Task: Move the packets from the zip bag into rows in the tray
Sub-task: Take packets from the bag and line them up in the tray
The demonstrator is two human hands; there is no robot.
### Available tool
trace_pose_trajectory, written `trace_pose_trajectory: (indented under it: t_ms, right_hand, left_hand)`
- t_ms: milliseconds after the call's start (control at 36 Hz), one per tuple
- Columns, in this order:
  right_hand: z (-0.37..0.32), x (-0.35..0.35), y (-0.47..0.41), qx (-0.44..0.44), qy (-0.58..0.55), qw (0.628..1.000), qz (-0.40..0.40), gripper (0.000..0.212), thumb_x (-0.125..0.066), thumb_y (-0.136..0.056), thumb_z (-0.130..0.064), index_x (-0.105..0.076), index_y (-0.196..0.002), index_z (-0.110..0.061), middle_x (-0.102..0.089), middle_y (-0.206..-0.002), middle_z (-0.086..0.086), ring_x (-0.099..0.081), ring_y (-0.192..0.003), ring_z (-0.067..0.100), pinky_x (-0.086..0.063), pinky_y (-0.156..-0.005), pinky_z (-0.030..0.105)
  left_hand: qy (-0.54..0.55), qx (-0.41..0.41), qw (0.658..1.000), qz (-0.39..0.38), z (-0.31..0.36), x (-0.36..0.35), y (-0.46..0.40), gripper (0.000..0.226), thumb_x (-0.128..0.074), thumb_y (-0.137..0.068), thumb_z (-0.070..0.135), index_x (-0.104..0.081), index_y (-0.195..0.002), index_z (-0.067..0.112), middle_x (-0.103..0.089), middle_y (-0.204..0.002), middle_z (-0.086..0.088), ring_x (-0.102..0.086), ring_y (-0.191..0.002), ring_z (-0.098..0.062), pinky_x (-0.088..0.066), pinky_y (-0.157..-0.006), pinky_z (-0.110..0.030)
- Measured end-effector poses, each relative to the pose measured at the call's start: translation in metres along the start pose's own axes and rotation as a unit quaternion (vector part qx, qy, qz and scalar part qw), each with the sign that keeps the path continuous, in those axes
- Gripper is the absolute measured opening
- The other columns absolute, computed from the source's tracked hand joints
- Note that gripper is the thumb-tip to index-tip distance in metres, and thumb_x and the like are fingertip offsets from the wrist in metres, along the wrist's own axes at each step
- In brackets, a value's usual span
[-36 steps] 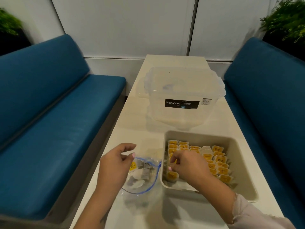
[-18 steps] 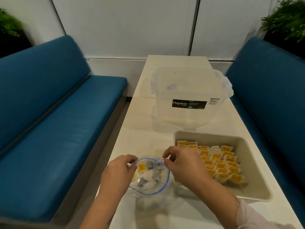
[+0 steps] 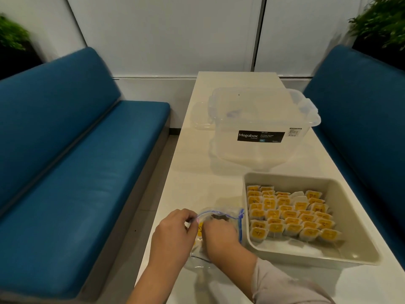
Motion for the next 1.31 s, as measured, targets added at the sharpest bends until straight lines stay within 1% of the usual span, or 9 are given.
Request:
trace_pose_trajectory:
  t_ms: [361,583,778,889,944,1056,1139,1194,1306]
  right_hand:
    - [-0.007,-0.006,0.002,0.017,0.041,0.999,-0.020,0.023,-0.052,-0.089,-0.004,-0.060,-0.111,-0.007,-0.064,-0.111,0.013,-0.063,-0.102,0.030,-0.049,-0.081,0.036]
    - [-0.010,0.002,0.006,0.040,0.039,0.998,0.003,0.024,-0.050,-0.091,-0.003,-0.055,-0.114,-0.007,-0.063,-0.110,0.013,-0.062,-0.100,0.030,-0.046,-0.076,0.035]
    - [-0.001,0.013,0.015,0.038,0.021,0.999,0.010,0.022,-0.051,-0.090,-0.004,-0.057,-0.111,-0.008,-0.063,-0.110,0.014,-0.061,-0.101,0.031,-0.044,-0.074,0.035]
    - [0.017,0.025,0.023,0.022,-0.064,0.997,0.026,0.027,-0.053,-0.090,-0.015,-0.064,-0.114,-0.015,-0.065,-0.113,0.008,-0.061,-0.104,0.027,-0.048,-0.084,0.033]
    - [0.029,0.036,0.029,0.018,-0.143,0.988,0.050,0.027,-0.053,-0.088,-0.016,-0.068,-0.110,-0.020,-0.068,-0.110,0.003,-0.062,-0.101,0.022,-0.048,-0.083,0.028]
    - [0.053,0.050,0.037,0.011,-0.315,0.948,0.054,0.017,-0.060,-0.088,-0.013,-0.073,-0.097,-0.021,-0.070,-0.094,-0.005,-0.062,-0.074,0.011,-0.049,-0.057,0.017]
    - [0.069,0.057,0.042,0.005,-0.429,0.902,0.045,0.015,-0.064,-0.088,-0.011,-0.069,-0.082,-0.023,-0.068,-0.082,-0.001,-0.056,-0.050,0.010,-0.046,-0.042,0.022]
    - [0.077,0.064,0.045,0.008,-0.475,0.879,0.049,0.016,-0.064,-0.088,-0.008,-0.066,-0.078,-0.020,-0.064,-0.075,0.004,-0.046,-0.036,0.003,-0.042,-0.038,0.020]
    - [0.094,0.078,0.052,0.010,-0.511,0.857,0.067,0.014,-0.063,-0.088,-0.006,-0.065,-0.078,-0.015,-0.058,-0.073,0.010,-0.041,-0.034,0.004,-0.040,-0.038,0.021]
  left_hand:
    - [-0.008,-0.002,1.000,-0.019,-0.002,-0.004,-0.003,0.005,-0.062,-0.087,0.031,-0.066,-0.089,0.032,-0.060,-0.083,0.018,-0.058,-0.068,-0.007,-0.050,-0.063,-0.025]
    - [-0.014,-0.002,1.000,-0.018,-0.001,-0.006,-0.002,0.004,-0.062,-0.087,0.033,-0.065,-0.089,0.033,-0.060,-0.083,0.018,-0.059,-0.068,-0.007,-0.052,-0.064,-0.028]
    - [-0.021,0.005,1.000,-0.020,-0.003,-0.005,-0.006,0.005,-0.062,-0.087,0.033,-0.065,-0.090,0.034,-0.060,-0.084,0.020,-0.056,-0.071,-0.005,-0.046,-0.062,-0.019]
    - [-0.023,0.012,0.999,-0.020,-0.003,-0.005,-0.007,0.003,-0.062,-0.086,0.034,-0.065,-0.088,0.035,-0.060,-0.083,0.021,-0.056,-0.070,-0.006,-0.042,-0.058,-0.016]
    - [-0.029,0.017,0.999,-0.026,-0.004,-0.005,-0.007,0.003,-0.061,-0.087,0.035,-0.064,-0.088,0.035,-0.060,-0.083,0.021,-0.056,-0.070,-0.005,-0.037,-0.056,-0.012]
    - [-0.040,0.023,0.998,-0.043,-0.002,-0.006,-0.007,0.008,-0.058,-0.088,0.039,-0.063,-0.092,0.036,-0.060,-0.087,0.022,-0.057,-0.075,-0.004,-0.035,-0.056,-0.010]
    - [-0.049,0.025,0.997,-0.053,0.001,-0.005,-0.005,0.011,-0.056,-0.089,0.040,-0.062,-0.098,0.038,-0.059,-0.092,0.024,-0.056,-0.083,-0.002,-0.037,-0.060,-0.013]
    - [-0.049,0.021,0.997,-0.057,0.004,-0.005,-0.005,0.014,-0.057,-0.089,0.040,-0.061,-0.102,0.039,-0.058,-0.095,0.025,-0.055,-0.090,-0.001,-0.040,-0.064,-0.017]
    - [-0.063,0.011,0.995,-0.081,0.014,-0.007,-0.005,0.021,-0.061,-0.085,0.039,-0.058,-0.105,0.042,-0.054,-0.098,0.027,-0.051,-0.097,0.000,-0.038,-0.065,-0.019]
Point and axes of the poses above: each hand's wrist, its own y-axis away from the middle knuckle, its own x-axis out of the back of the hand, z = x × y, the point moved 10 cm from there along -y, towards the middle knuckle
